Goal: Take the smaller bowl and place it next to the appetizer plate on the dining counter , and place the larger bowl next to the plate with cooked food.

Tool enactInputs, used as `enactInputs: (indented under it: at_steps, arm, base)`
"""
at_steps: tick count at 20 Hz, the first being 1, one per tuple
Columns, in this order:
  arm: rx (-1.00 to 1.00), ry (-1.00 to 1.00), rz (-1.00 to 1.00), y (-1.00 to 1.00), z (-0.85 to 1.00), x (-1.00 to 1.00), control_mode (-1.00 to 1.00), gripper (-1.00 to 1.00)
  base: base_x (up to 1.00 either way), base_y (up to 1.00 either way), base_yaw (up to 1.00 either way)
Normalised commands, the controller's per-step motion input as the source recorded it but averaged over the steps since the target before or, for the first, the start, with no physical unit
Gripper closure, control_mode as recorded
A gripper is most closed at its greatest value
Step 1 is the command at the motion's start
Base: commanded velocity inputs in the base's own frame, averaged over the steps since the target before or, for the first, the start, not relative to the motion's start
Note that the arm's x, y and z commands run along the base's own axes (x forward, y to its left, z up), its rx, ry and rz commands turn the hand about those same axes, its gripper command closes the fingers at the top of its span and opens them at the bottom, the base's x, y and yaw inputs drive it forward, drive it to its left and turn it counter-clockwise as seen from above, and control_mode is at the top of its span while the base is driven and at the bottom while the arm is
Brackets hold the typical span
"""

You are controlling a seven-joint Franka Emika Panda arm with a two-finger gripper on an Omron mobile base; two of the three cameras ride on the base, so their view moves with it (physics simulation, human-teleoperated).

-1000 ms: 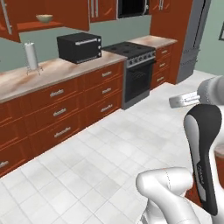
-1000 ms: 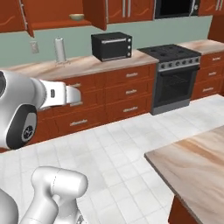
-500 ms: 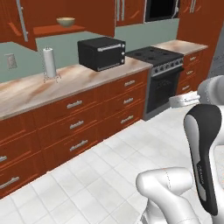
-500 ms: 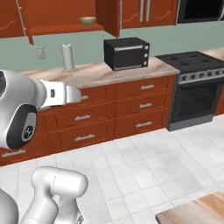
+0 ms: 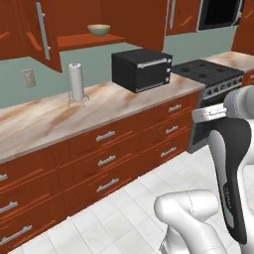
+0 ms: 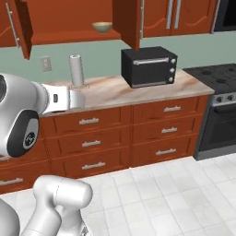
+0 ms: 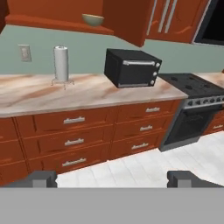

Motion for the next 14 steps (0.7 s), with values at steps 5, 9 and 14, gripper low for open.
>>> enactInputs:
  at_steps: [5, 9, 14]
  arm:
    - [0.00, 0.00, 0.00, 0.00, 0.00, 0.00, 1.00, -1.00]
    - [0.00, 0.00, 0.00, 0.00, 0.00, 0.00, 1.00, -1.00]
    - [0.00, 0.00, 0.00, 0.00, 0.00, 0.00, 1.00, -1.00]
  base:
    - [0.91, 0.00, 0.12]
    - [0.97, 0.00, 0.07]
    - [0.84, 0.00, 0.04]
